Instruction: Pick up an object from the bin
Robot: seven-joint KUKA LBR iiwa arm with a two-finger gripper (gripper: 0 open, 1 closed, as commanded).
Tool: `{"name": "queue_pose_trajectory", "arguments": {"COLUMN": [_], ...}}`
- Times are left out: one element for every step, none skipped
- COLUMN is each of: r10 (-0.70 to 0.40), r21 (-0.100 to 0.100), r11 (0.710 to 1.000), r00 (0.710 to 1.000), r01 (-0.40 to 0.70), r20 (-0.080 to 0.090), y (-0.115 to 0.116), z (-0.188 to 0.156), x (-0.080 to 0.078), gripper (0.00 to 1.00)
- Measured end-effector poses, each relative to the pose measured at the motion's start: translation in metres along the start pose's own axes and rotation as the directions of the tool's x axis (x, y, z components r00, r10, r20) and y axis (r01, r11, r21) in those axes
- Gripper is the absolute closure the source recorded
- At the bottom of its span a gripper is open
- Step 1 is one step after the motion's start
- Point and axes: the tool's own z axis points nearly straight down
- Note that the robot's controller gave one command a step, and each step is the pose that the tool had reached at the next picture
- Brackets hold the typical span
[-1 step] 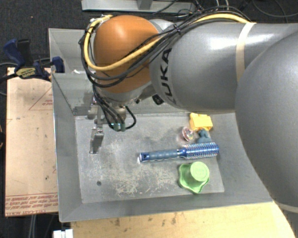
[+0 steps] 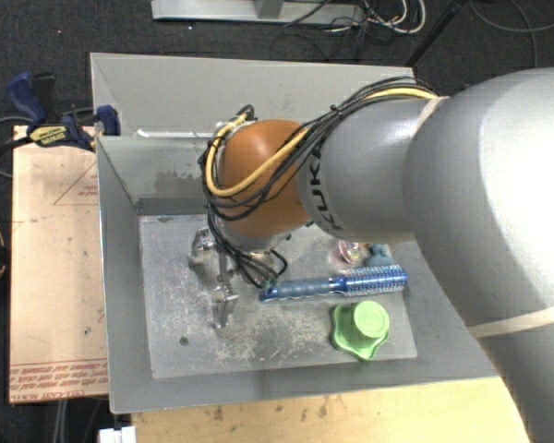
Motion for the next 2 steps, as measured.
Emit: {"name": "queue_pose_trajectory", "arguments": {"r10": [-0.426,-0.698], "r21": [0.0,0.002], "r11": [0.905,0.716], "r00": [0.904,0.716], "r01": [0.426,0.698], "r20": [-0.01,-0.005], "y": [-0.032,-0.086], "z": [-0.012,-0.105], "x": [0.051,0.051], "gripper": [0.0,0.0]}}
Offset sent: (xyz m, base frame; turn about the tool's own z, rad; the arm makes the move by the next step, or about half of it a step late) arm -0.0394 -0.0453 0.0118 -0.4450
